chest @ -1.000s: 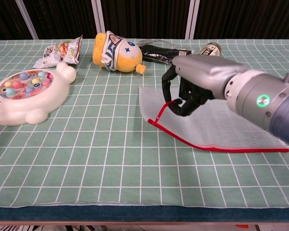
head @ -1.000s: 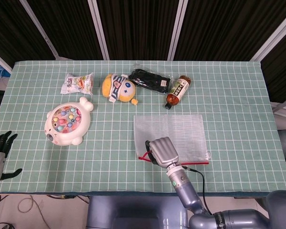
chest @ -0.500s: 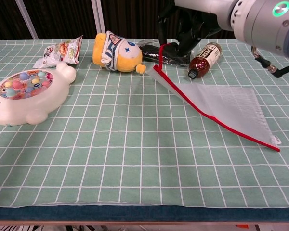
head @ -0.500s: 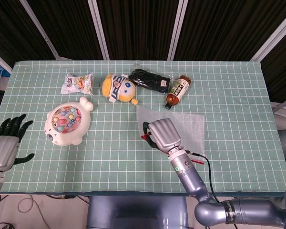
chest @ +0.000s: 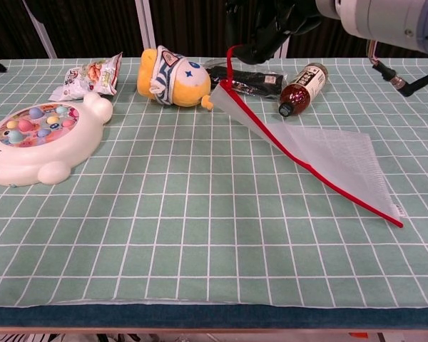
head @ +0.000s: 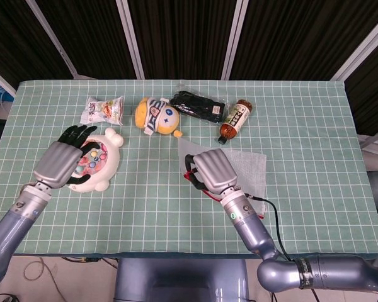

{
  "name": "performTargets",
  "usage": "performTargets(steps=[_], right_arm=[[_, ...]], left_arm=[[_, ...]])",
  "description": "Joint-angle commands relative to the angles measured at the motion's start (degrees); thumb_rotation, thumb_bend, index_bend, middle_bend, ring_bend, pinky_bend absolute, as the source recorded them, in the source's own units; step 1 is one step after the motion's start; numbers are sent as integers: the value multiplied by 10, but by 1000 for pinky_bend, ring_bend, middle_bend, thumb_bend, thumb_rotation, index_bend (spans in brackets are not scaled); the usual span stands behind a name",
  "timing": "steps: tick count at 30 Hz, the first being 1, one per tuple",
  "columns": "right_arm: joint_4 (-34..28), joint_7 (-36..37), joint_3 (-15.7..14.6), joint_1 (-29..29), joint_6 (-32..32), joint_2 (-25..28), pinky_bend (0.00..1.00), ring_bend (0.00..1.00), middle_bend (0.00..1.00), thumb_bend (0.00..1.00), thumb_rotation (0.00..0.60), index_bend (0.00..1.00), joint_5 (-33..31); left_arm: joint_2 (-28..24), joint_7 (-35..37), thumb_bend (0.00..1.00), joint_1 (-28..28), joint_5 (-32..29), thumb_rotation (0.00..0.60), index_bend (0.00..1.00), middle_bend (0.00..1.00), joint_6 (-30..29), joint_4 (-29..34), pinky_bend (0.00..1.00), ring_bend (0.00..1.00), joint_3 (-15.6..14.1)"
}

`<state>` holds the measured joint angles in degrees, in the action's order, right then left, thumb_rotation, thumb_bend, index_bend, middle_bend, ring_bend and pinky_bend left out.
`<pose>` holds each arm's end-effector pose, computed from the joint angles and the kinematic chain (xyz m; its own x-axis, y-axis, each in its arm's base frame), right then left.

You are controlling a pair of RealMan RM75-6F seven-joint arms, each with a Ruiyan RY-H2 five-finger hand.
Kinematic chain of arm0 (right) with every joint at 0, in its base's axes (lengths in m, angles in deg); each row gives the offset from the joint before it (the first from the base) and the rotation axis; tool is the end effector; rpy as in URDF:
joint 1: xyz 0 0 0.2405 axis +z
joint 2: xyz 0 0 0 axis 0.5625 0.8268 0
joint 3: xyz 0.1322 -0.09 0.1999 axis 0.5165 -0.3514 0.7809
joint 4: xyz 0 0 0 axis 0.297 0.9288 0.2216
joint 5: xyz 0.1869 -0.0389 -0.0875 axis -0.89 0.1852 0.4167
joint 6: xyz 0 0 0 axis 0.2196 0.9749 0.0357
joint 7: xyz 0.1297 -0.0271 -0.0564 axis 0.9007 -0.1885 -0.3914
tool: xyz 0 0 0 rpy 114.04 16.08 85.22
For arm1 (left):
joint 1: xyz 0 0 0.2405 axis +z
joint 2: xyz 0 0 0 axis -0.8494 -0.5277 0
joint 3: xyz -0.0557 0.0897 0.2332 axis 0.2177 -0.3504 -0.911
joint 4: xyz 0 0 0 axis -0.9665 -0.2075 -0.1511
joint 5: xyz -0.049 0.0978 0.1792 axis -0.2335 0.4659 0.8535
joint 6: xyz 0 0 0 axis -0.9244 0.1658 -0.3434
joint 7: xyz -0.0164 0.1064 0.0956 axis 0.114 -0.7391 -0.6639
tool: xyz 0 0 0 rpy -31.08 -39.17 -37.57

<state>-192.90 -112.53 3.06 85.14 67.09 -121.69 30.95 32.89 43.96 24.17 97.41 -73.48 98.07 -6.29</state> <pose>-0.0098 -0.3241 0.0453 0.3055 -0.1880 0.9335 -0.8879 -0.4105 0.2079 -0.1577 0.3277 0.1389 0.5517 0.1207 0.8253 0.7875 -0.4011 -0.4678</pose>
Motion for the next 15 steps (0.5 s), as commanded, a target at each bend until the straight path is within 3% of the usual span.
performTargets(steps=[1,15], right_arm=[[0,4,-2,6,2,1,992,1000,1000,641,600,665,-7],[0,25,-8,30,9,11,992,1000,1000,642,600,676,-31]], left_arm=[[23,18,151,-49,-27,600,319,70,49,-21,89,0,17],[128,36,164,-156,-94,600,367,70,122,-91,89,0,25]])
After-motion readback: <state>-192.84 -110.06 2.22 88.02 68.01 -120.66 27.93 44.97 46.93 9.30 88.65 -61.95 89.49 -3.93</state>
